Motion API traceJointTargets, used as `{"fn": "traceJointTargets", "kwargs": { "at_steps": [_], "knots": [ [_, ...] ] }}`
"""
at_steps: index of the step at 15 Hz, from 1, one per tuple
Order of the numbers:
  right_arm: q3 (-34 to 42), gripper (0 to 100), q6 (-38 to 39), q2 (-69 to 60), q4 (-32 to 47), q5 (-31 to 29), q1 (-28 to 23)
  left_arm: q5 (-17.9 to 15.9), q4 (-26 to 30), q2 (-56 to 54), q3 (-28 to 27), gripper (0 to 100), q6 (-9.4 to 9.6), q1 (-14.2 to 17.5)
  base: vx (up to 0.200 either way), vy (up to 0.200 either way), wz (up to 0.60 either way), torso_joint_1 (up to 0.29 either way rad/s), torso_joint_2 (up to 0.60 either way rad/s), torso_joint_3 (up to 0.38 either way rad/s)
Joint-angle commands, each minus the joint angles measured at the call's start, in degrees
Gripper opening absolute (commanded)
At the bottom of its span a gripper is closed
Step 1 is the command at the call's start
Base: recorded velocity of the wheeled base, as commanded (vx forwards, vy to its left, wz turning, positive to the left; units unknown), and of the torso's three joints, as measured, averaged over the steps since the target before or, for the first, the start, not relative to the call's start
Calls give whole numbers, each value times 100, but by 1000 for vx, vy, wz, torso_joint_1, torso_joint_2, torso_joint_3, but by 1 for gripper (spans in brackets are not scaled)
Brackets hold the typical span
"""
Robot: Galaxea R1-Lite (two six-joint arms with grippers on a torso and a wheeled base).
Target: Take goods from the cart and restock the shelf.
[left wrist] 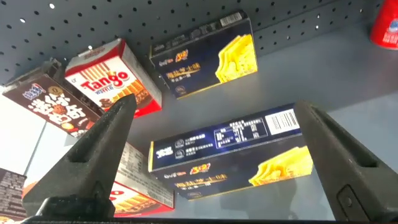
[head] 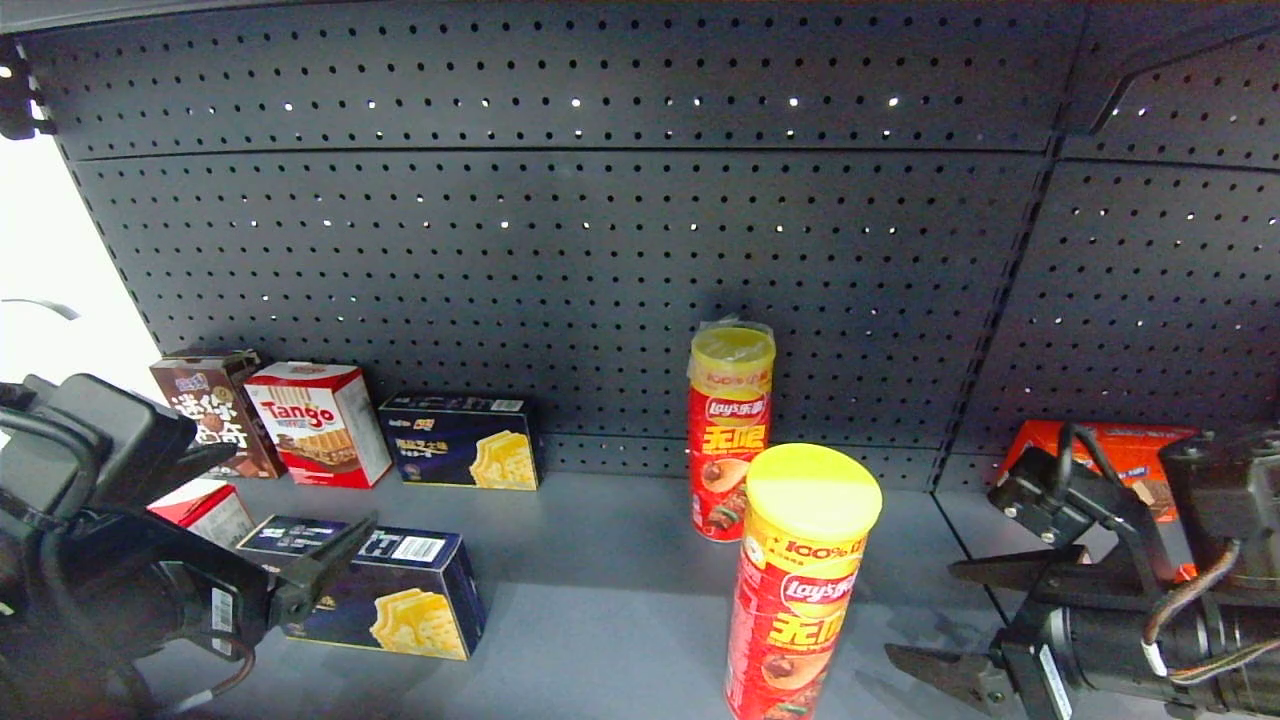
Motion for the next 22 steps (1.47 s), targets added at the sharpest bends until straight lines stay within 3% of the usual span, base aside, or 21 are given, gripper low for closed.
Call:
{"fn": "traceJointTargets", "kwargs": {
  "at_steps": [1, 9, 22],
  "knots": [
    [-134, 100, -6, 404, -19, -66, 14, 2, -14, 66, -36, 100, 8, -11, 0, 0, 0, 0, 0, 0],
    [-705, 100, -6, 1019, -19, -84, 304, 2, -58, 251, -291, 100, 8, -11, 0, 0, 0, 0, 0, 0],
    [-661, 100, -6, 1098, -28, -84, 594, -7, -58, 242, -265, 100, -9, -11, 0, 0, 0, 0, 0, 0]
  ]
}}
